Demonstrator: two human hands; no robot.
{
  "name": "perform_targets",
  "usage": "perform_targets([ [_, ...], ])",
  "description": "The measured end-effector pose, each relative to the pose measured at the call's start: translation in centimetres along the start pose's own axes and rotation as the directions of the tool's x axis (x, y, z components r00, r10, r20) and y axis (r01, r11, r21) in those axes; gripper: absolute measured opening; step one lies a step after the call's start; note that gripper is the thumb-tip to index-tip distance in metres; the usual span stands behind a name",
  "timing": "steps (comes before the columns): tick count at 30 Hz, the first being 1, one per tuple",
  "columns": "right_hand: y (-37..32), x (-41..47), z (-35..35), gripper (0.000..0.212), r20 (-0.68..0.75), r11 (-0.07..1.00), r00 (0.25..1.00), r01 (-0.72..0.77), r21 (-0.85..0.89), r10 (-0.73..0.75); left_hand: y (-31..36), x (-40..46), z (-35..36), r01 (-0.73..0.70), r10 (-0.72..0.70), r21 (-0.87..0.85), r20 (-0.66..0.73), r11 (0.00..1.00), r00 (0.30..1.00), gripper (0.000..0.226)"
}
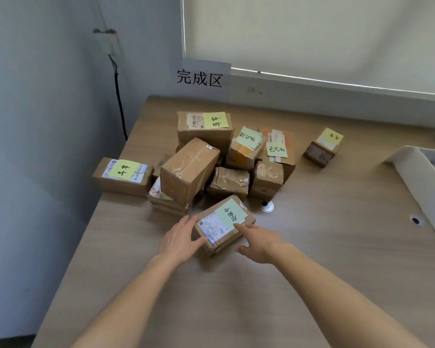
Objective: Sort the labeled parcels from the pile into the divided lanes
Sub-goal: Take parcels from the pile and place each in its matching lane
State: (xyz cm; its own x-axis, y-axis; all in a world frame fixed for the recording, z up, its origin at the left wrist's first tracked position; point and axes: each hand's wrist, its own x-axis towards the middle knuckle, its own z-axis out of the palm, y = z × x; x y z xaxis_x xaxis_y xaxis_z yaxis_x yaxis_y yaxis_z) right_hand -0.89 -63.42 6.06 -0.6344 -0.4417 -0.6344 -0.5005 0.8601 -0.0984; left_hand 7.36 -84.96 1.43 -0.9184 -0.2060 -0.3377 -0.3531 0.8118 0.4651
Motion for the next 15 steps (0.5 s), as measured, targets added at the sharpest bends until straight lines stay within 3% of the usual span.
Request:
perform_targets([
  [8, -0.2, 0.6, 1.9, 0.076, -0.023, 0.996, 0.999, -0.041, 0.080, 0.043, -1.2, 0.4, 2.2, -0.022, 0.020, -0.137, -0.016, 0.990, 1.000, 0.075],
  [15, 0.2, 0.5, 4.9, 0.098, -0.018, 0.973, 0.997, -0.071, 0.220, 0.077, 0.0, -1.3, 4.9, -0.052, 0.059, -0.188, 0.028, 0.981, 0.998, 0.085],
])
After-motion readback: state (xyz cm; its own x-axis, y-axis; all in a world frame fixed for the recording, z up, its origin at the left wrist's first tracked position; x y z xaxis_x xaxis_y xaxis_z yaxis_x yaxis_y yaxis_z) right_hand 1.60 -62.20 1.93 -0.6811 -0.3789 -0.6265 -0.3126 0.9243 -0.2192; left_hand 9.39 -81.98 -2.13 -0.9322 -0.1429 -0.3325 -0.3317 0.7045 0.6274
